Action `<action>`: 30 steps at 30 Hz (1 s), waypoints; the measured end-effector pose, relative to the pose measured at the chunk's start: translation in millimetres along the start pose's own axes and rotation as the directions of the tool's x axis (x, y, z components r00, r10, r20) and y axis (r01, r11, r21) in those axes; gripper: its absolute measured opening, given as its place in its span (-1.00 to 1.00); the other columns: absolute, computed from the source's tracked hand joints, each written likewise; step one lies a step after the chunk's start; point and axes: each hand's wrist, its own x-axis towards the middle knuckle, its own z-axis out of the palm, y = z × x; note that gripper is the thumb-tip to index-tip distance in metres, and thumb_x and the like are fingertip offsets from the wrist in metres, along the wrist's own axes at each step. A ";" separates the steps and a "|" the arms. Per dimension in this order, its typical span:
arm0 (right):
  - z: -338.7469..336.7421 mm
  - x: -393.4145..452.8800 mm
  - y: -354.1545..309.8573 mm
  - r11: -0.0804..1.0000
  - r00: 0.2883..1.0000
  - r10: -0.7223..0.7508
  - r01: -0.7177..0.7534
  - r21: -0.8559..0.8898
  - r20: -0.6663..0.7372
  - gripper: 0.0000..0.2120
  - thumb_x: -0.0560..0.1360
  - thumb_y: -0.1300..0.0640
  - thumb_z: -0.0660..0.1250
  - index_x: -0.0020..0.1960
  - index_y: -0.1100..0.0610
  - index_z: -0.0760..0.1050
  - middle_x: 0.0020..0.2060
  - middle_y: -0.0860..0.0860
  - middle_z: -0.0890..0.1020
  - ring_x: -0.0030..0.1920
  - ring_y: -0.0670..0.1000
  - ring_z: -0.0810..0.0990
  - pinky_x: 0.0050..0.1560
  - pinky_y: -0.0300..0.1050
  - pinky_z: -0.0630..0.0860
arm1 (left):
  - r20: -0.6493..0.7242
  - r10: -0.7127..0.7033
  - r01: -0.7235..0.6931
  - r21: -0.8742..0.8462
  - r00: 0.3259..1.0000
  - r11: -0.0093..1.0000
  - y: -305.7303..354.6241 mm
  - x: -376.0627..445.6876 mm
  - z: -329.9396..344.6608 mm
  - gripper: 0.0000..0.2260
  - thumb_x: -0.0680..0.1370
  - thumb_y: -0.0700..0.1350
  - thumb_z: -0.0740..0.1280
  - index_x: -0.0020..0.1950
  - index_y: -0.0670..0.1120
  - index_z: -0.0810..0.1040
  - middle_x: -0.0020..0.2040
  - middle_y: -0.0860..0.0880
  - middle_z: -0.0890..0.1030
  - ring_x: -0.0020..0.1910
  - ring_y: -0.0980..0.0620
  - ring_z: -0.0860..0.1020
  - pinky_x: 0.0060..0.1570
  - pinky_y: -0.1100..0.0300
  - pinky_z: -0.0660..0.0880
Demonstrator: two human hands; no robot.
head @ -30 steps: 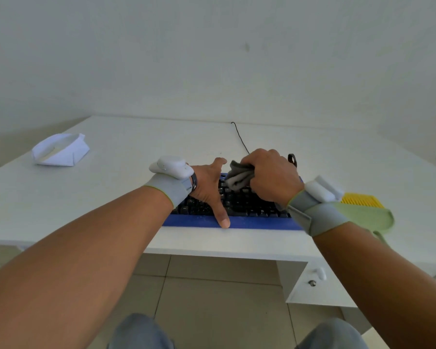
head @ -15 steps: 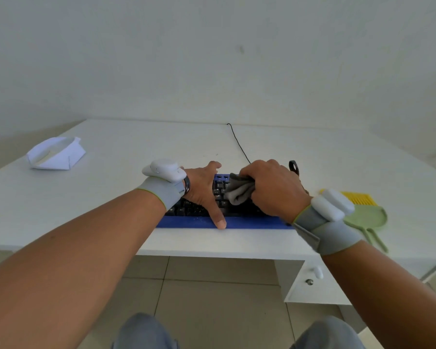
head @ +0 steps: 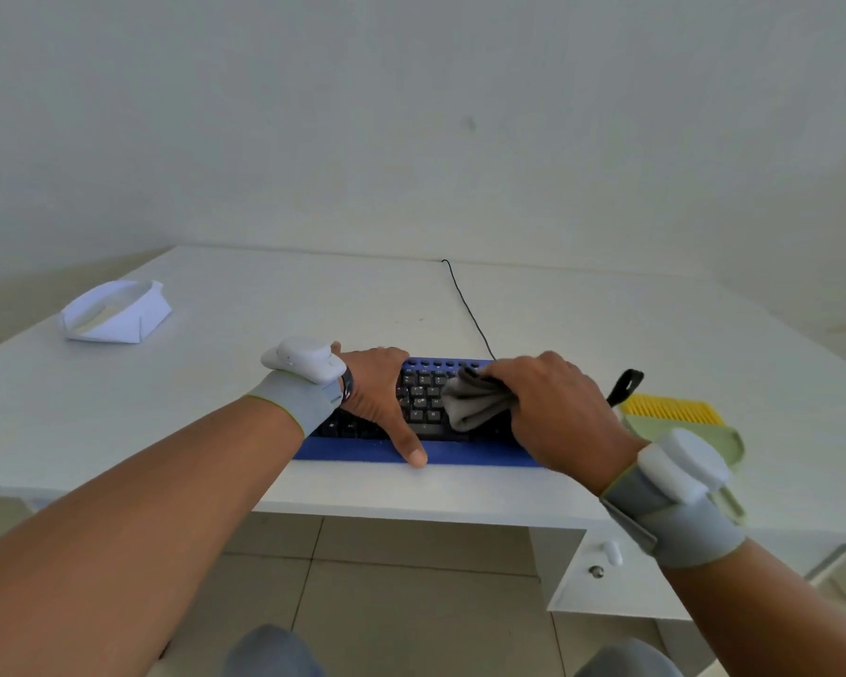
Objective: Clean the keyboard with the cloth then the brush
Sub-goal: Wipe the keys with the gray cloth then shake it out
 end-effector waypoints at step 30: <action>11.2 26.7 11.2 0.985 0.983 -0.106 0.125 -0.123 0.148 -0.81 0.61 -0.10 0.14 -0.01 0.01 0.29 -0.10 -0.02 0.51 -0.18 0.08 0.42 -0.19 -0.02 0.39 | 0.010 0.015 -0.015 -0.030 1.000 0.999 -13.3 3.2 3.3 0.27 0.12 0.40 0.56 0.62 0.07 -0.08 0.62 0.06 0.05 0.58 -0.03 0.10 0.52 -0.18 -0.01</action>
